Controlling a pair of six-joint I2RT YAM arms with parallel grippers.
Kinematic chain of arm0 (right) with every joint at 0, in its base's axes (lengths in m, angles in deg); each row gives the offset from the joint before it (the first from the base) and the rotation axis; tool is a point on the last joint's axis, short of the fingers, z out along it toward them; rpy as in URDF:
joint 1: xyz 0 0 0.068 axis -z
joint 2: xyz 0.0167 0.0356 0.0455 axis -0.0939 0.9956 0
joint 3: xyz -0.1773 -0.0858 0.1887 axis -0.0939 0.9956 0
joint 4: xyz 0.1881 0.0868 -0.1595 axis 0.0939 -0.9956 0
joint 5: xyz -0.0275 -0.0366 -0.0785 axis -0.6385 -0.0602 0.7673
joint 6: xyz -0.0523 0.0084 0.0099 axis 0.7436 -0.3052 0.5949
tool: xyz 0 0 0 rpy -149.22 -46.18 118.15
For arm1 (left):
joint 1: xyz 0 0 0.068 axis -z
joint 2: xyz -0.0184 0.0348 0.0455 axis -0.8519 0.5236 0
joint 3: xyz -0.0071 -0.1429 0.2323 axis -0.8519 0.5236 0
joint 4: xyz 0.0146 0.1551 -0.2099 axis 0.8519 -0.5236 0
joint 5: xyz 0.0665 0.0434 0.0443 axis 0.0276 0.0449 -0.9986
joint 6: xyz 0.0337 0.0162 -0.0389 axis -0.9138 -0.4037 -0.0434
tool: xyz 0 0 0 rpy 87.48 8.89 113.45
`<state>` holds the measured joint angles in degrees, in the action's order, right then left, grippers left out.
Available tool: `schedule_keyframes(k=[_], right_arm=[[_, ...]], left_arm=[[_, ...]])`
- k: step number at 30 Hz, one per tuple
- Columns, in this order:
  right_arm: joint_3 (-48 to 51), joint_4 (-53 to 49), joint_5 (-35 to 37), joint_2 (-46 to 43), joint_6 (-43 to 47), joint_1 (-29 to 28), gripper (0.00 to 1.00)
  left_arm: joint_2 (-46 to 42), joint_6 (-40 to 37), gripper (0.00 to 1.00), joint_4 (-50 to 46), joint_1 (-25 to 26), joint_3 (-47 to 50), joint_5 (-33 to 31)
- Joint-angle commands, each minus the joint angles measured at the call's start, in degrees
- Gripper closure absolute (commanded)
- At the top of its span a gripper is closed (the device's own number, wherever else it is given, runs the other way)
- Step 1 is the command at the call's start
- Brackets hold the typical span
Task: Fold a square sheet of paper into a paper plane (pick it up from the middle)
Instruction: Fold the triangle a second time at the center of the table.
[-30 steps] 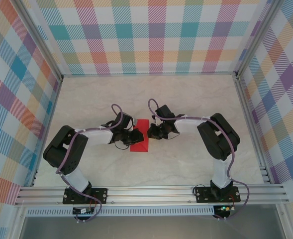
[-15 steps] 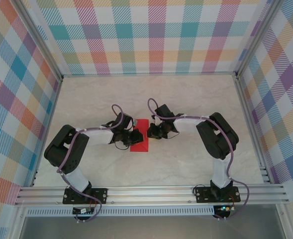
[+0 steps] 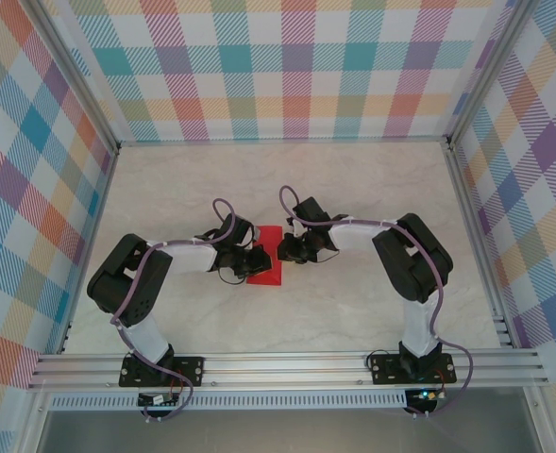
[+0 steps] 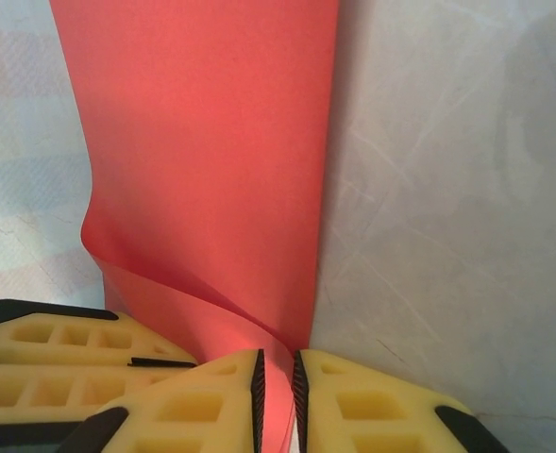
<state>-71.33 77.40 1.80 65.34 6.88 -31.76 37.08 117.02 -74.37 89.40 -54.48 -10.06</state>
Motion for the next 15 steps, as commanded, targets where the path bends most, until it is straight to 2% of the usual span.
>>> schedule_keyframes(k=[1,6,15], right_arm=[[0.72,-0.11,2.15,-4.07,-0.27,-0.12,0.80],[2.33,-0.56,2.57,-6.32,-0.29,-0.13,0.79],[5.18,0.13,-2.38,-7.76,-1.64,-1.28,0.84]], left_arm=[[0.84,1.12,0.88,-2.21,-0.31,-0.97,-2.82],[0.96,1.73,0.88,-2.31,-0.31,-1.06,-3.15],[1.09,2.09,0.89,-2.24,-0.31,-0.85,-3.36]])
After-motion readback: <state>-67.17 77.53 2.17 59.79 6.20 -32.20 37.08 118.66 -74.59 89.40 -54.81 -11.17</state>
